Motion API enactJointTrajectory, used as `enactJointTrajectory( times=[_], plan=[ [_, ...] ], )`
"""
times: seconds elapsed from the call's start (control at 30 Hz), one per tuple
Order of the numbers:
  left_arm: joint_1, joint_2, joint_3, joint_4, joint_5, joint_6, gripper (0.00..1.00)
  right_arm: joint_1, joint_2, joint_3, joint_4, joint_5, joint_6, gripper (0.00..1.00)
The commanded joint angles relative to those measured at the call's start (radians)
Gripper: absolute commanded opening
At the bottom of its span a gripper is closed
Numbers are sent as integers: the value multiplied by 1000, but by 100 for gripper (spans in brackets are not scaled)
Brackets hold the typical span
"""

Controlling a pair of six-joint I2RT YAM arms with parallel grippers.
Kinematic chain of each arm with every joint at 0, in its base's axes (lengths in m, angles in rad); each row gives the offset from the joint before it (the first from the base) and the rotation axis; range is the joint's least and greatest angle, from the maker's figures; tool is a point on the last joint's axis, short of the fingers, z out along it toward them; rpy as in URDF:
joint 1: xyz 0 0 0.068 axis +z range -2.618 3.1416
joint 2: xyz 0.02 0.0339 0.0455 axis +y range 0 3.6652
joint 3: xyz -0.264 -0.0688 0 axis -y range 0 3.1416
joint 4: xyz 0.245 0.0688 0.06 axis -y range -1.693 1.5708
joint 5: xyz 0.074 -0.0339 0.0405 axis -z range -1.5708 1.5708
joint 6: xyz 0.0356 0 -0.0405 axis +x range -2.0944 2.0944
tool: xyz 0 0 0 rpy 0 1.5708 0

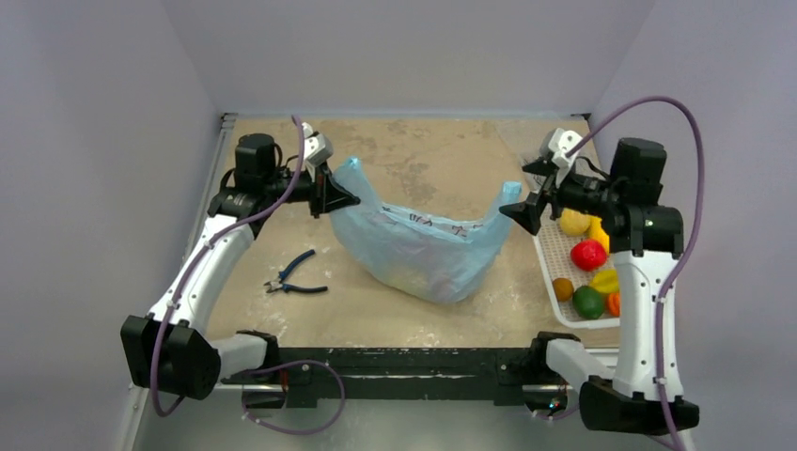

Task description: Place the fake fruits into the plastic bag and tie a complex knot

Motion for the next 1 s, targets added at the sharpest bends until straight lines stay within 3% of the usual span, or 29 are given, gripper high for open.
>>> enactJointTrajectory(
  times=[0.0,0.03,0.2,0.43,0.67,0.97],
  plan=[
    [19,27,53,-39,28,63,0,-175,21,36,-417,-192,-360,99],
    [24,37,62,-46,32,63,0,-183,33,40,-495,-188,-443,99],
    [27,66,106,-85,37,93,0,-193,-3,-81,-516,-158,-627,99],
    [26,95,147,-114,40,102,0,-188,125,-196,-523,-225,-829,99],
    [24,98,159,-130,26,101,0,-131,329,-154,-517,-311,-863,99],
    [8,138,218,-169,14,113,0,-6,224,-238,-466,-331,-797,98]
  ],
)
